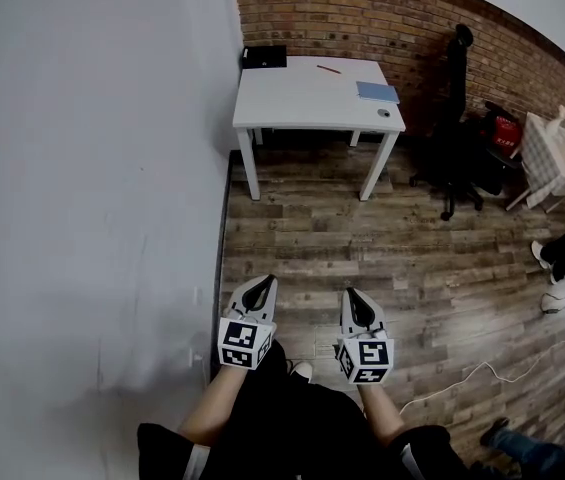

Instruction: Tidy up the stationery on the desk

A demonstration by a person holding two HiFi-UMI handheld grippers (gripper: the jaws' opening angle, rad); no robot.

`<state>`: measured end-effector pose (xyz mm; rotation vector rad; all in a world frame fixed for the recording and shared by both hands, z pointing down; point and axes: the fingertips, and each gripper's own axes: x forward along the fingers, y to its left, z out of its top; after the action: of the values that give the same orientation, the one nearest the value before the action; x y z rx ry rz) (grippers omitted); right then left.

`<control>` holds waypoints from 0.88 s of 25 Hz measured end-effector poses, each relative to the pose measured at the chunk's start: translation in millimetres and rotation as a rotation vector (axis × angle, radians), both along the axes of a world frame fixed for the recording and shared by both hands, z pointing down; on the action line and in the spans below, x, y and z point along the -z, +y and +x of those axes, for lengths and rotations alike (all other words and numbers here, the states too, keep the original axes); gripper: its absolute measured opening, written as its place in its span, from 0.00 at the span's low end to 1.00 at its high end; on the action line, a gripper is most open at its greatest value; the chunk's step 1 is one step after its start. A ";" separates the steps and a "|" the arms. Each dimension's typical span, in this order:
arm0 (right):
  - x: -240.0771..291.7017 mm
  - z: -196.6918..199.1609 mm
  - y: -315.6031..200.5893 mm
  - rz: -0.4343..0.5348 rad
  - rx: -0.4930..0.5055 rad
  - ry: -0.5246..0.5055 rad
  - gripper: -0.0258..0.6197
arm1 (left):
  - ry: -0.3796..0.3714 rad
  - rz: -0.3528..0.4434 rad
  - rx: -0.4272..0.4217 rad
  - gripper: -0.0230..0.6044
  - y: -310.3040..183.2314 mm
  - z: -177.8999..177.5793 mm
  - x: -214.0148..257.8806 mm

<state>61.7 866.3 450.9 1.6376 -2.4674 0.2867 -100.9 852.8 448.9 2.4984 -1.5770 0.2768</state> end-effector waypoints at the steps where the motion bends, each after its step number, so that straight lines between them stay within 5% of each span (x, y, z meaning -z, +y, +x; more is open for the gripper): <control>1: -1.3 0.9 -0.2 -0.003 0.002 -0.001 0.08 | -0.001 -0.001 -0.001 0.06 -0.4 1.5 -0.1; 13: -9.6 8.4 -26.8 -0.012 -0.016 -0.003 0.08 | 0.005 0.002 -0.025 0.06 -33.6 14.4 -6.5; 22: -18.5 1.1 -106.0 -0.031 -0.026 -0.007 0.08 | 0.000 -0.007 -0.052 0.06 -117.4 16.2 -14.1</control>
<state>62.8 760.3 469.4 1.6596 -2.4361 0.3326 -84.7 735.4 463.0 2.5363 -1.5101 0.2888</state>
